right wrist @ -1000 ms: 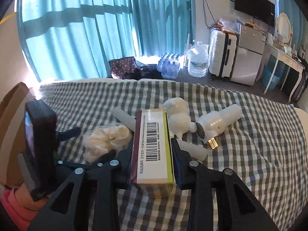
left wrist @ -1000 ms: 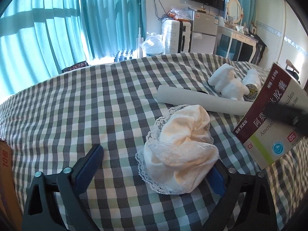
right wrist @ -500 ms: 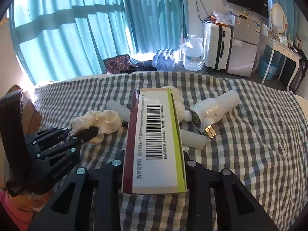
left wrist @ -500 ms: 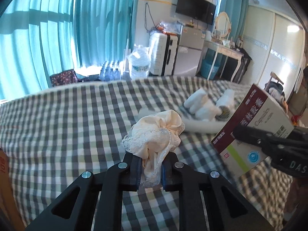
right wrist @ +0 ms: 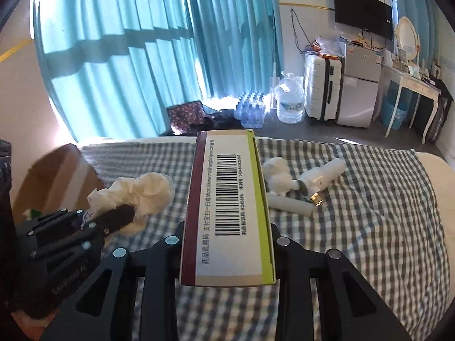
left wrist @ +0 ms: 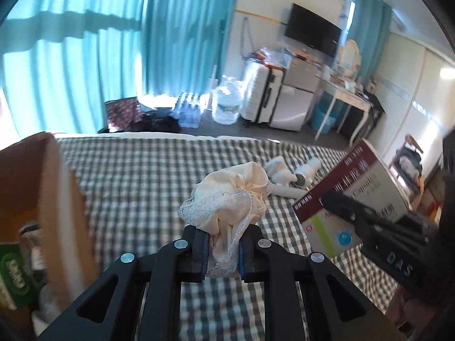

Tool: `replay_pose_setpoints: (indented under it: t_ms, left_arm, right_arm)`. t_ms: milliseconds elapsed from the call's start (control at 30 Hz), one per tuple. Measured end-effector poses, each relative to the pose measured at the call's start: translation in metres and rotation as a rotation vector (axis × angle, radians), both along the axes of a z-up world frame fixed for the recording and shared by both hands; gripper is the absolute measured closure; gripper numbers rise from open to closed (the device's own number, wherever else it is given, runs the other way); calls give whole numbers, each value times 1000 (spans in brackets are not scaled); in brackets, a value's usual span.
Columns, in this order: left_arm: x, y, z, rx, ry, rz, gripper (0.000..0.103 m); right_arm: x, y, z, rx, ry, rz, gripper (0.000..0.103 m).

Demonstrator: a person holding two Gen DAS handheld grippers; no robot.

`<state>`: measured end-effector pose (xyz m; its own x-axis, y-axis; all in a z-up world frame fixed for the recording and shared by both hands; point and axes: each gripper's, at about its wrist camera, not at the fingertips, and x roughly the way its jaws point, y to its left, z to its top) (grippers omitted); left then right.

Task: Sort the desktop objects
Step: 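Carry the lace cloth and Amoxicillin box over the cardboard box with both tools, then open both tools to drop the cloth and Amoxicillin box into the box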

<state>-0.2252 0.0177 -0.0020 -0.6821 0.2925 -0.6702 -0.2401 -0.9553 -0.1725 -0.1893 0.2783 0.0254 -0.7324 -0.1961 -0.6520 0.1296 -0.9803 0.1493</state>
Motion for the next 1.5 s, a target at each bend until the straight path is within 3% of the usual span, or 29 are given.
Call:
replay_pose_setpoints:
  t_ms: [100, 233, 300, 433, 533, 700, 833, 933, 1067, 1100, 1167, 1200, 1267, 1300, 1500]
  left_arm:
    - [20, -28, 36, 28, 28, 44, 88]
    - [53, -56, 92, -51, 158, 90, 88]
    - [67, -77, 118, -51, 195, 123, 88]
    - [83, -113, 141, -69, 209, 195, 87]
    - [91, -139, 140, -80, 182, 240, 88]
    - [105, -180, 112, -124, 141, 294, 87]
    - [103, -199, 79, -111, 76, 325, 87]
    - [102, -207, 60, -170, 70, 342, 87]
    - [96, -221, 41, -115, 12, 355, 86]
    - [95, -224, 37, -114, 3, 359, 84]
    - [93, -230, 30, -127, -19, 380, 68]
    - [94, -235, 28, -129, -27, 399, 64]
    - [96, -242, 28, -109, -38, 419, 32]
    - [99, -244, 30, -93, -40, 422, 25]
    - [108, -230, 47, -99, -23, 423, 8]
  right_arm:
    - [20, -19, 22, -34, 23, 38, 74]
    - [43, -56, 64, -42, 98, 125, 74]
    - [53, -80, 89, -54, 141, 175, 74]
    - [70, -130, 122, -80, 187, 276, 74]
    - [79, -172, 132, -79, 188, 348, 74]
    - [88, -221, 117, -68, 155, 425, 74]
    - [79, -251, 92, -64, 85, 470, 74]
    - [64, -265, 68, -78, 12, 475, 74]
    - [45, -282, 37, -73, -87, 491, 73]
    - [42, -285, 31, -68, -103, 490, 72]
    - [38, -287, 23, -53, -119, 472, 69]
    - [35, -288, 20, -53, -123, 466, 63]
    - [32, -286, 19, -68, -127, 462, 51]
    - [31, -286, 20, -71, -125, 459, 47]
    - [35, -268, 46, -105, -68, 413, 43]
